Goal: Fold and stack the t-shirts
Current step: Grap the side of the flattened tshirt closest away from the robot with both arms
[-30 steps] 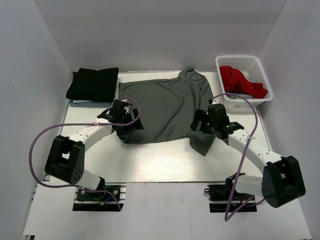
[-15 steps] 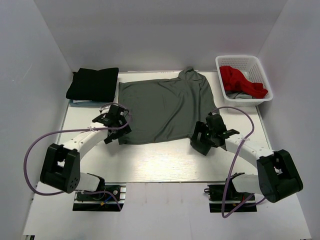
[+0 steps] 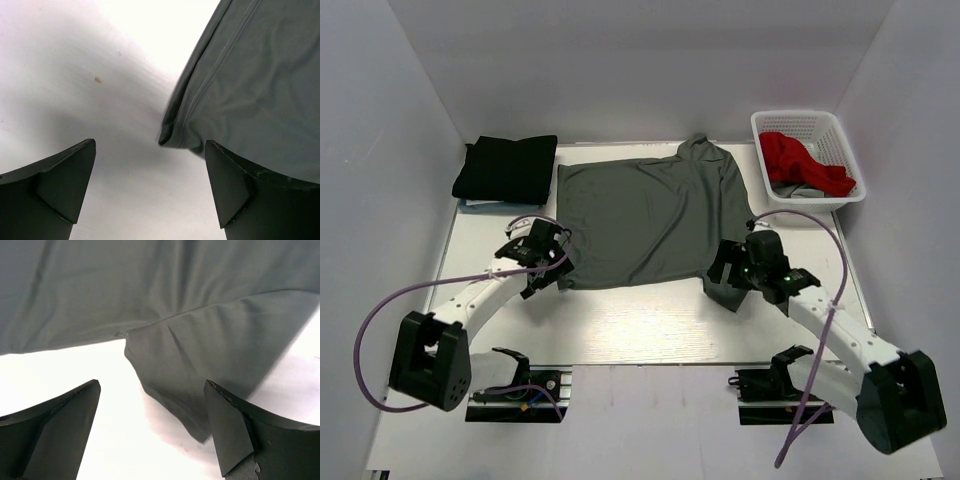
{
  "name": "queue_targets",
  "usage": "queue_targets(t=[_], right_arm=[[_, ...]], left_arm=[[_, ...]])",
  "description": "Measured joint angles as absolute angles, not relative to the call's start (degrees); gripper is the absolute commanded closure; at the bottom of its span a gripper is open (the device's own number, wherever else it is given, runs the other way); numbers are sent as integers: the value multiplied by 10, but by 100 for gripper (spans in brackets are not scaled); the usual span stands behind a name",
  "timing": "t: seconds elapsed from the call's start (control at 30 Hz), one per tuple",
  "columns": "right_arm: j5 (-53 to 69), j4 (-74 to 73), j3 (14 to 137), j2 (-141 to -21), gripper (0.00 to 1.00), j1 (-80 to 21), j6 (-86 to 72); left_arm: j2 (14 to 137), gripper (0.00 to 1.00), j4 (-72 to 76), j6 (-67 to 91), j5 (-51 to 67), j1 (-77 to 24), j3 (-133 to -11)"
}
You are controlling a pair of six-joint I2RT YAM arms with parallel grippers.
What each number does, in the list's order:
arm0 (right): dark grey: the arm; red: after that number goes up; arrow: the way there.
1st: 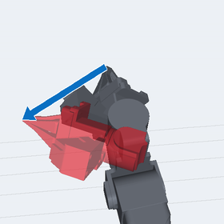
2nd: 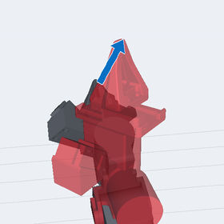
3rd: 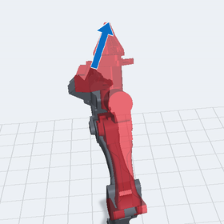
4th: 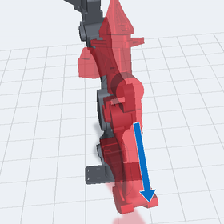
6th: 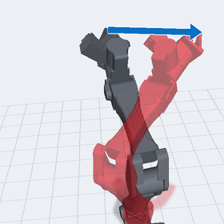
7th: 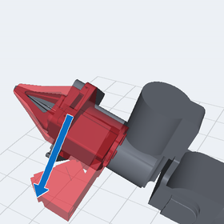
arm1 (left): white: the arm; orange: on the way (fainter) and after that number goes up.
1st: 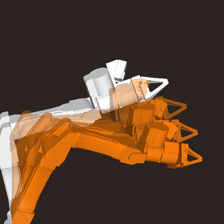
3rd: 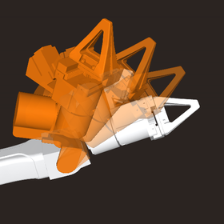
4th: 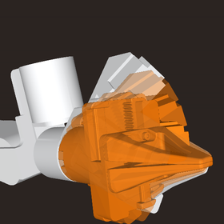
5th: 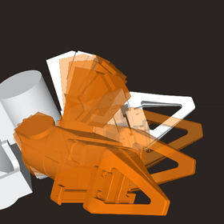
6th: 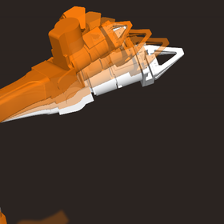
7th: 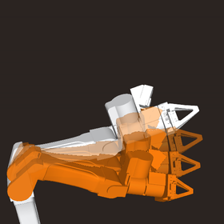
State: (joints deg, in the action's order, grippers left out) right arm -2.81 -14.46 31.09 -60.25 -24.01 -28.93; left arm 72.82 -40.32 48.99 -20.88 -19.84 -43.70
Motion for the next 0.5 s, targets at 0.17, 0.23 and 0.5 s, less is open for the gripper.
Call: queue_targets(t=[0.17,0.23,0.5], right_arm=[[-52,-190,322,-535,10,-240,-281],[-56,-206,323,-530,10,-240,-280],[-58,-253,322,-558,10,-240,-281]], left_arm=[[694,0,-400,497,-187,-198,-399],[701,0,-395,498,-177,-198,-394],[748,25,-335,503,-159,-196,-369]])
